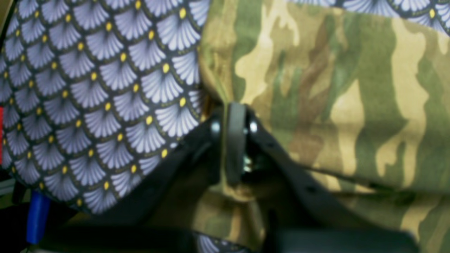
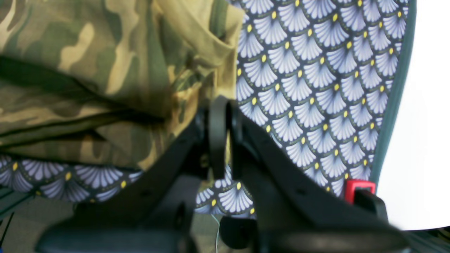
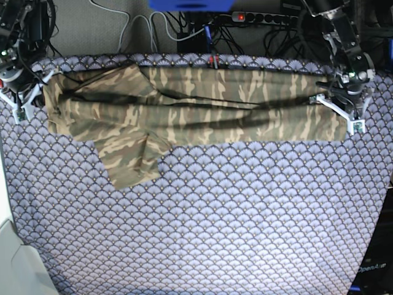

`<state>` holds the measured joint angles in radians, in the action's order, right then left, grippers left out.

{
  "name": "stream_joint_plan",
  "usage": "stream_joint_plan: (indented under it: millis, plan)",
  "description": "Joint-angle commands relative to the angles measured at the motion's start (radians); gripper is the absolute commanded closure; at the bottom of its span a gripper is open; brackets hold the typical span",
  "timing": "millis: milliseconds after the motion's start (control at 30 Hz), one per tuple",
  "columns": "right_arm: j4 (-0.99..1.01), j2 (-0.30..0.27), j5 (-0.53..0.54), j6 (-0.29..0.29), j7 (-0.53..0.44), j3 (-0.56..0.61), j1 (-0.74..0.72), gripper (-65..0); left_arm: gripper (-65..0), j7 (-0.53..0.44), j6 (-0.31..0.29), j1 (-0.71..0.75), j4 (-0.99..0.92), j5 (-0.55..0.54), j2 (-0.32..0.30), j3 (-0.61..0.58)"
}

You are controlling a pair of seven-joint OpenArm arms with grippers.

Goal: Fold the T-shirt properly
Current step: 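Lower the hem onto the folded shirt and hold both grippers there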

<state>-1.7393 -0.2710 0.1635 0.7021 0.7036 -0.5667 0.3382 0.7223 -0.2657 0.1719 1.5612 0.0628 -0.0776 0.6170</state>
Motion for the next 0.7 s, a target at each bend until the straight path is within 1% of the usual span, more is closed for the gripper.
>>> stream_joint_plan:
  millis: [0,100,133,200,267,333,400,433,500,567,667]
  plan:
    - [-0.018,-0.018,0.009,-0.004,-0.020,-0.008,-0.004,0.0,-9.2,-0.014,0.003,-0.005,0.014,-0.001,-0.012,0.001]
    - [-0.018,-0.021,0.008,-0.004,-0.020,-0.008,-0.004,0.0,-22.2,-0.013,0.003,-0.004,0.018,-0.001,-0.009,0.002]
    - [-0.018,-0.021,0.008,-0.004,-0.020,-0.008,-0.004,-0.8,-25.7,-0.013,0.003,-0.001,0.020,-0.001,-0.008,0.004]
    - [-0.018,-0.021,0.008,-0.004,-0.019,-0.008,-0.003,-4.8,-31.6,-0.013,0.003,0.015,0.029,-0.001,-0.008,0.001]
    - [-0.018,-0.021,0.009,-0.004,-0.019,-0.008,-0.001,-9.4,-32.8,-0.013,0.003,0.018,0.037,-0.007,-0.006,0.001]
    - [-0.018,-0.021,0.011,-0.004,-0.014,-0.008,0.000,-14.2,-32.8,-0.013,0.001,0.021,0.043,-0.042,-0.011,0.001]
    - [-0.024,-0.021,0.012,-0.004,0.015,-0.008,-0.006,-18.2,-32.8,-0.013,-0.001,0.024,0.043,-0.080,-0.014,0.002]
    - [-0.024,-0.021,0.012,-0.004,0.034,-0.008,-0.011,-19.4,-32.8,-0.013,-0.011,0.036,0.043,-0.096,-0.014,0.004]
    - [-0.024,-0.021,0.012,-0.004,0.052,-0.005,-0.032,-20.0,-32.8,-0.013,-0.068,0.045,0.046,-0.113,-0.040,0.005]
    - [-0.024,-0.021,0.012,-0.004,0.070,-0.005,-0.060,-19.9,-32.8,-0.013,-0.122,0.048,0.049,-0.122,-0.052,0.007]
    - [-0.024,-0.021,0.012,-0.004,0.115,-0.002,-0.087,-20.2,-32.9,-0.013,-0.142,0.048,0.049,-0.116,-0.058,0.007]
